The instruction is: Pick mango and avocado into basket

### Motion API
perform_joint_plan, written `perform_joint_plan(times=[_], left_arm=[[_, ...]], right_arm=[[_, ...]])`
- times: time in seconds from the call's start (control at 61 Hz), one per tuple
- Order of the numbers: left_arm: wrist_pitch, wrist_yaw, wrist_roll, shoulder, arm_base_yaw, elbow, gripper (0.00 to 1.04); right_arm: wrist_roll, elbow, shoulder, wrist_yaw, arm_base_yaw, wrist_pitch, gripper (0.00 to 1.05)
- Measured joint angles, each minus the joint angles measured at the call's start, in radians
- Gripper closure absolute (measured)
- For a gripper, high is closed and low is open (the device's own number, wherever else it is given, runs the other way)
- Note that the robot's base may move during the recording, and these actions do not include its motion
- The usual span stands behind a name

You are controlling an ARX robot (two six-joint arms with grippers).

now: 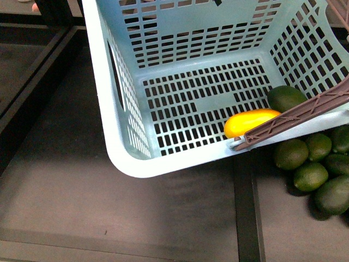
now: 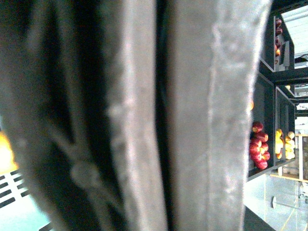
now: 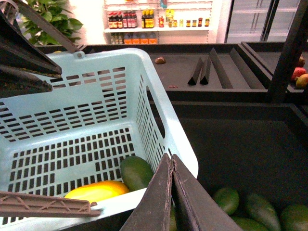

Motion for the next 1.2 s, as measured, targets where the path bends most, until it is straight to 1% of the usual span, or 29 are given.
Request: perform_joint_plan(times=[0.098, 0.492, 1.0, 1.033, 1.082, 1.115, 1.197], left_arm=[[0.000, -0.003, 0.001, 0.000, 0.000, 0.000, 0.79], [0.000, -0.002, 0.000, 0.000, 0.000, 0.000, 0.79], [0.000, -0.002, 0.000, 0.000, 0.000, 0.000, 0.79], [0.000, -0.002, 0.000, 0.000, 0.000, 0.000, 0.79], [0.000, -0.002, 0.001, 0.000, 0.000, 0.000, 0.79], [0.000, -0.002, 0.001, 0.000, 0.000, 0.000, 0.79], [0.000, -0.002, 0.000, 0.000, 0.000, 0.000, 0.79]], right_arm=[[0.000, -0.012, -0.027, 0.000, 0.000, -0.003, 1.03], [0.000, -0.012, -0.215, 0.000, 0.000, -0.181, 1.03], [0.000, -0.012, -0.371, 0.000, 0.000, -0.336, 1.03], [0.000, -0.011, -0.402, 0.000, 0.000, -0.373, 1.03], [0.000, -0.011, -0.471, 0.000, 0.000, -0.469, 1.03], [0.000, -0.011, -0.505, 0.001, 0.000, -0.498, 1.03], [0.000, -0.011, -0.538, 0.002, 0.000, -0.510, 1.03]])
